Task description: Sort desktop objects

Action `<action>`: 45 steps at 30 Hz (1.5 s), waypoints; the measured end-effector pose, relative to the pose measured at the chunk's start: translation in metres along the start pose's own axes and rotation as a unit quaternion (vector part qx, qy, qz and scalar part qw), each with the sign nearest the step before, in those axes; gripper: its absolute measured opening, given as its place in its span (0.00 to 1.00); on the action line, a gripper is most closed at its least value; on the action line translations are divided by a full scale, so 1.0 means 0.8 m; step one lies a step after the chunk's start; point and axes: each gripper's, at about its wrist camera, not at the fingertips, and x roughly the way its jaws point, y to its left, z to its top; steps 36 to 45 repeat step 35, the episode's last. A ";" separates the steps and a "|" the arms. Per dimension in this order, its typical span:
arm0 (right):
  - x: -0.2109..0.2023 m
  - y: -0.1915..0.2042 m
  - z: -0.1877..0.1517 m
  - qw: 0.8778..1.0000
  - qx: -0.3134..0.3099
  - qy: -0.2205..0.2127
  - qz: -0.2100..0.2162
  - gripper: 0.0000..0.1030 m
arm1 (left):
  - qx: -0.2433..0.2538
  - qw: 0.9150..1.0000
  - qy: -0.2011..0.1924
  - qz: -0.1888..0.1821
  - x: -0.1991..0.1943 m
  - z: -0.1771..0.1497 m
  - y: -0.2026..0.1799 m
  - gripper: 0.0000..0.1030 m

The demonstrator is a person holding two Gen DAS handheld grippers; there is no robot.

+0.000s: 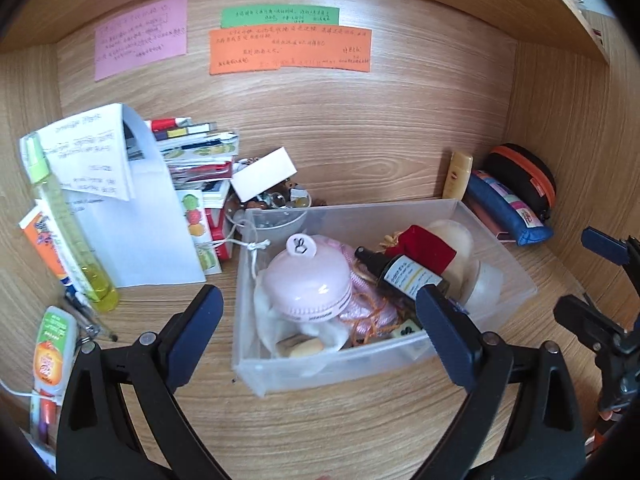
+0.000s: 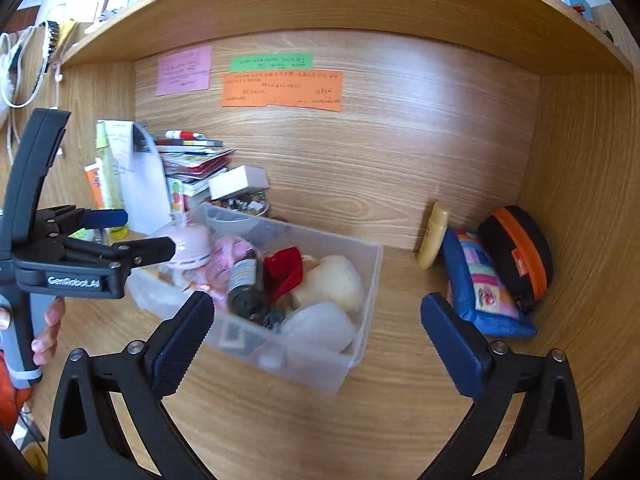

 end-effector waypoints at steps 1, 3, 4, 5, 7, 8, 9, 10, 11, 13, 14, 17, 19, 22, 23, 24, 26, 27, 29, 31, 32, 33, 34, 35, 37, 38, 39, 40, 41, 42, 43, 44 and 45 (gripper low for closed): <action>-0.005 0.003 -0.004 1.000 0.003 -0.002 0.004 1.00 | 0.003 1.000 -0.005 0.004 -0.008 -0.004 -0.001 0.95; -0.013 0.008 -0.012 1.000 0.010 -0.005 0.004 1.00 | 0.005 1.000 -0.018 0.013 -0.025 -0.011 -0.002 0.95; -0.016 0.011 -0.016 1.000 0.011 -0.003 0.003 1.00 | 0.005 1.000 -0.025 0.016 -0.034 -0.015 -0.002 0.95; -0.018 0.014 -0.018 1.000 0.013 -0.003 -0.001 1.00 | 0.003 0.999 -0.032 0.021 -0.042 -0.019 -0.003 0.95; -0.024 0.018 -0.023 1.000 0.017 -0.006 -0.012 1.00 | 0.001 0.998 -0.049 0.030 -0.059 -0.027 -0.007 0.96; -0.027 0.020 -0.025 1.000 0.020 -0.008 -0.018 1.00 | -0.001 0.998 -0.058 0.033 -0.067 -0.032 -0.010 0.97; -0.030 0.020 -0.026 0.999 0.024 -0.009 -0.022 1.00 | -0.002 0.997 -0.066 0.036 -0.074 -0.036 -0.012 0.98; -0.033 0.020 -0.028 0.999 0.028 -0.011 -0.025 1.00 | -0.002 0.996 -0.075 0.037 -0.080 -0.040 -0.014 0.98; -0.035 0.020 -0.028 0.999 0.033 -0.012 -0.028 1.00 | -0.002 0.996 -0.082 0.040 -0.086 -0.044 -0.018 0.98; -0.039 0.017 -0.031 0.998 0.041 -0.014 -0.038 1.00 | 0.000 0.995 -0.092 0.046 -0.094 -0.051 -0.023 0.99; -0.042 0.015 -0.032 0.998 0.046 -0.016 -0.041 1.00 | 0.001 0.995 -0.094 0.044 -0.099 -0.054 -0.026 0.99; -0.044 0.012 -0.034 0.997 0.056 -0.015 -0.047 1.00 | -0.004 0.996 -0.091 0.025 -0.103 -0.062 -0.031 0.99; -0.042 0.010 -0.035 0.997 0.059 -0.012 -0.049 1.00 | -0.009 0.996 -0.086 0.016 -0.102 -0.065 -0.031 0.99; -0.040 0.009 -0.036 0.997 0.060 -0.010 -0.049 1.00 | -0.012 0.996 -0.085 0.016 -0.100 -0.065 -0.032 0.99; -0.039 0.009 -0.035 0.997 0.060 -0.010 -0.048 1.00 | -0.013 0.996 -0.086 0.017 -0.100 -0.065 -0.032 0.99; -0.039 0.009 -0.035 0.997 0.059 -0.009 -0.047 1.00 | -0.014 0.996 -0.088 0.018 -0.100 -0.065 -0.032 0.99; -0.038 0.009 -0.034 0.997 0.057 -0.009 -0.045 1.00 | -0.016 0.996 -0.090 0.017 -0.101 -0.064 -0.031 0.99; -0.038 0.010 -0.034 0.997 0.057 -0.010 -0.043 1.00 | -0.017 0.996 -0.091 0.017 -0.101 -0.064 -0.031 0.99; -0.038 0.009 -0.034 0.997 0.058 -0.010 -0.039 1.00 | -0.016 0.995 -0.095 0.020 -0.102 -0.065 -0.032 0.99; -0.036 0.008 -0.034 0.997 0.060 -0.009 -0.035 1.00 | -0.012 0.995 -0.097 0.023 -0.101 -0.066 -0.033 0.99; -0.035 0.008 -0.035 0.998 0.062 -0.007 -0.033 1.00 | -0.011 0.995 -0.096 0.023 -0.100 -0.066 -0.034 0.99; -0.034 0.007 -0.035 0.997 0.063 -0.005 -0.032 1.00 | -0.011 0.995 -0.095 0.023 -0.099 -0.066 -0.034 0.99; -0.033 0.007 -0.035 0.997 0.064 -0.004 -0.031 1.00 | -0.012 0.995 -0.093 0.023 -0.098 -0.066 -0.033 0.99; -0.032 0.007 -0.036 0.997 0.064 -0.003 -0.030 1.00 | -0.015 0.995 -0.091 0.023 -0.097 -0.066 -0.033 0.99; -0.032 0.007 -0.036 0.997 0.064 -0.003 -0.030 1.00 | -0.015 0.995 -0.091 0.023 -0.097 -0.066 -0.033 0.99; -0.032 0.007 -0.036 0.997 0.064 -0.003 -0.030 1.00 | -0.015 0.995 -0.091 0.023 -0.097 -0.066 -0.033 0.99; -0.032 0.007 -0.036 0.997 0.064 -0.003 -0.030 1.00 | -0.015 0.995 -0.091 0.023 -0.097 -0.066 -0.033 0.99; -0.032 0.007 -0.036 0.997 0.064 -0.003 -0.030 1.00 | -0.015 0.995 -0.091 0.023 -0.097 -0.066 -0.033 0.99; -0.032 0.007 -0.036 0.997 0.064 -0.003 -0.030 1.00 | -0.015 0.995 -0.091 0.023 -0.097 -0.066 -0.033 0.99; -0.032 0.007 -0.036 0.997 0.064 -0.003 -0.030 1.00 | -0.015 0.995 -0.091 0.023 -0.097 -0.066 -0.033 0.99; -0.032 0.007 -0.036 0.997 0.064 -0.003 -0.030 1.00 | -0.015 0.995 -0.091 0.023 -0.097 -0.066 -0.033 0.99; -0.032 0.007 -0.036 0.997 0.064 -0.003 -0.030 1.00 | -0.015 0.995 -0.091 0.023 -0.097 -0.066 -0.033 0.99; -0.032 0.007 -0.036 0.997 0.064 -0.003 -0.030 1.00 | -0.015 0.995 -0.091 0.023 -0.097 -0.066 -0.033 0.99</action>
